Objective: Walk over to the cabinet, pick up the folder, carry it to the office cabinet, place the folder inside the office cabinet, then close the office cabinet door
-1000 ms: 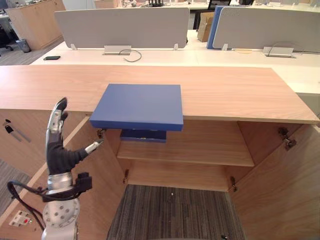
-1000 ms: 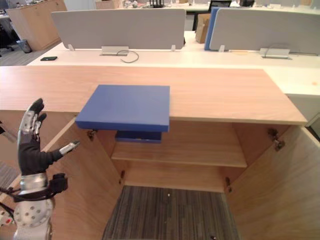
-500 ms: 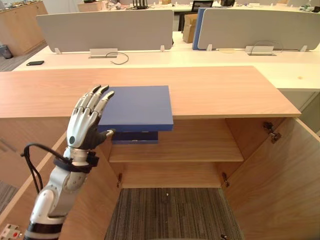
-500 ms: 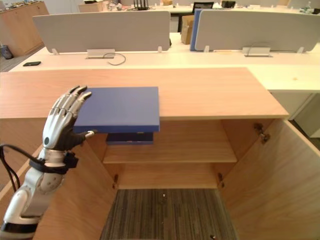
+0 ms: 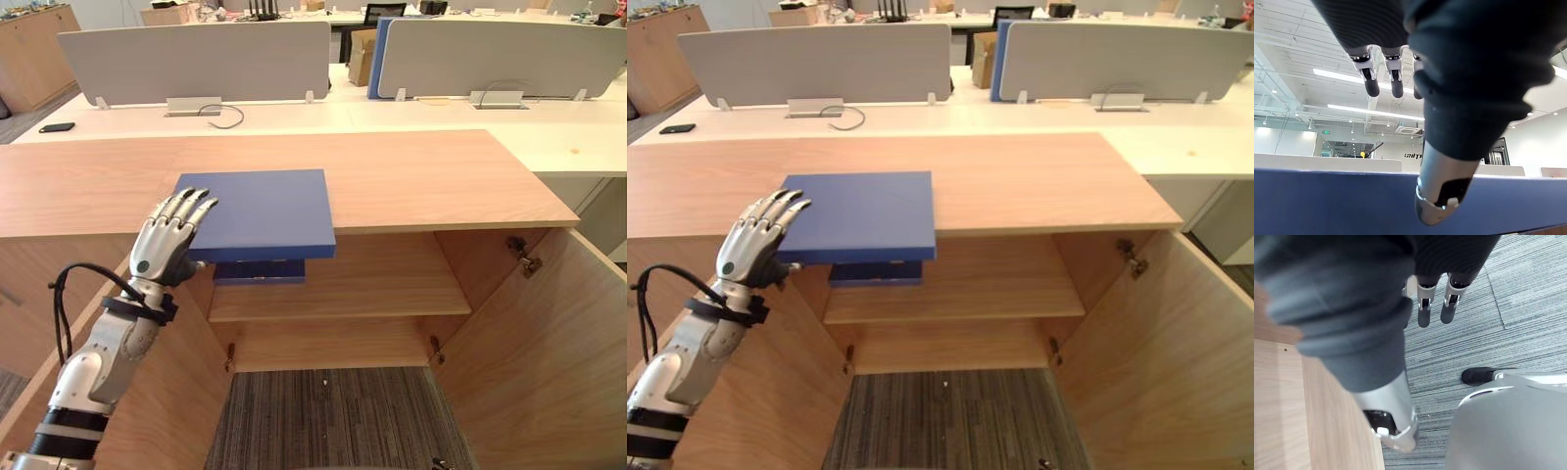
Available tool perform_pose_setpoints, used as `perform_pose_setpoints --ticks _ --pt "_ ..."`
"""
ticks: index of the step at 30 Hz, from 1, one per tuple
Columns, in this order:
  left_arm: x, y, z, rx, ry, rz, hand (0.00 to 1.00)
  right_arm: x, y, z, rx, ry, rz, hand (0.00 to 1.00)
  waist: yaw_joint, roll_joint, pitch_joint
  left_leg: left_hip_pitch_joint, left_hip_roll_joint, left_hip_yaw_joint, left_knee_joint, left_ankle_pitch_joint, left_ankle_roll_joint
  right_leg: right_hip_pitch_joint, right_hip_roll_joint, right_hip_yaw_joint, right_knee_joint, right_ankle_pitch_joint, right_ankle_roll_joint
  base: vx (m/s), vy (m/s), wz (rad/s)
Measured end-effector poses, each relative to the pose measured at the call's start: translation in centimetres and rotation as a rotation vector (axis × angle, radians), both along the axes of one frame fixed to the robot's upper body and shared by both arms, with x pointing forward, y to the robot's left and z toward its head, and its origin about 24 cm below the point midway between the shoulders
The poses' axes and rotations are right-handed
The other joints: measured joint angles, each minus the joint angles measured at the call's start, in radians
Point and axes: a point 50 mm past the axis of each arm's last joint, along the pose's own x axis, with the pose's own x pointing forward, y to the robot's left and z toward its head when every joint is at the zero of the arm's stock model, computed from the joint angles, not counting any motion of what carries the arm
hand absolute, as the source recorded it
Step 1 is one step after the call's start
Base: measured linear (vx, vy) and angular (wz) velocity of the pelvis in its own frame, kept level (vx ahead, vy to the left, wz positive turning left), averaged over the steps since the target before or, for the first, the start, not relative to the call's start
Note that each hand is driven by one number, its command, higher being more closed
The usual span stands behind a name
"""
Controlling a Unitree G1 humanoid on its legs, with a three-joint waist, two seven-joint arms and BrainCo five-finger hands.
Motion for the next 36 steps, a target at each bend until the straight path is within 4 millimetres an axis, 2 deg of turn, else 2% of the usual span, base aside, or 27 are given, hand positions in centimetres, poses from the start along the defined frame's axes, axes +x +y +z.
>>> perform_pose_setpoints --ticks 4,17,28,36 --pt "0.5 0.3 -0.2 -0.028 0.033 0.012 0.0 0.0 0.0 0.0 0.0 0.0 0.0 0.0 -0.005 0.0 0.0 0.01 -0.001 0.002 -0.033 0.022 -0.002 0.001 0.004 -0.001 -0.023 0.017 0.002 -0.07 -0.022 -0.02" --pt "1.7 0.6 -0.9 -0.141 0.074 0.067 0.0 0.0 0.0 0.0 0.004 -0.001 0.002 0.0 -0.018 0.0 0.0 0.013 0.0 0.002 -0.047 0.038 -0.004 0.001 0.007 -0.001 -0.031 0.024 0.004 -0.05 -0.02 0.0" --pt "3.1 0.5 -1.0 -0.052 0.076 0.112 0.0 0.0 0.1 0.0 0.004 0.0 0.004 0.0 -0.036 0.0 0.0 0.013 0.001 0.006 -0.047 0.039 -0.005 0.004 0.009 0.001 -0.043 0.034 0.004 -0.03 -0.015 -0.01" --pt "4.0 -0.1 -2.3 0.092 0.135 0.094 0.0 0.0 0.1 0.0 -0.005 0.008 0.043 0.0 -0.042 0.0 0.0 0.013 0.001 0.009 -0.047 0.039 -0.006 0.006 0.01 0.003 -0.048 0.038 0.004 -0.04 -0.014 -0.01"
